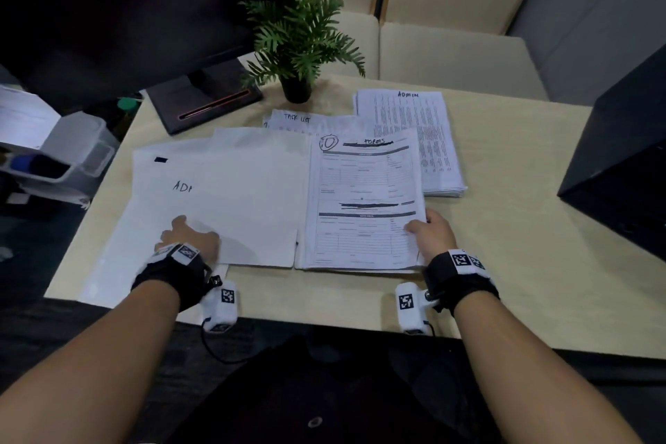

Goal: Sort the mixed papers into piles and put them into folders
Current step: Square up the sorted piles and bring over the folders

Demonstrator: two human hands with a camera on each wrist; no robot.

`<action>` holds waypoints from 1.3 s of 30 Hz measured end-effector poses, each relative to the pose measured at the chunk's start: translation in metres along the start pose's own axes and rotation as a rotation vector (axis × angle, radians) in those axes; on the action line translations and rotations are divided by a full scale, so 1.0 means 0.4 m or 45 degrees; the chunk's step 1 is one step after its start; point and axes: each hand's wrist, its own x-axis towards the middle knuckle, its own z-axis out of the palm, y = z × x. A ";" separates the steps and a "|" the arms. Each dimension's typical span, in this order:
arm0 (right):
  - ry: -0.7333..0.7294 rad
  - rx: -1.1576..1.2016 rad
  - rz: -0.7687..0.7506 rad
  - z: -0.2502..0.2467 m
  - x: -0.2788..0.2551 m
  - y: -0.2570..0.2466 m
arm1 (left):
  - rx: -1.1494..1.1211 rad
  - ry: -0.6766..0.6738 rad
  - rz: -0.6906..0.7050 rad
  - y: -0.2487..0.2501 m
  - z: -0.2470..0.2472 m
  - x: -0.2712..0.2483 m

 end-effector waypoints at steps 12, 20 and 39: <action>0.032 -0.015 0.008 0.000 -0.005 -0.004 | -1.108 -0.250 0.837 0.124 -0.134 -0.255; 0.049 0.145 -0.028 -0.003 -0.035 -0.010 | -0.606 -0.808 1.145 0.268 0.053 -0.352; -0.168 0.155 -0.200 -0.039 -0.061 -0.019 | -0.055 -0.284 0.667 0.249 0.224 -0.225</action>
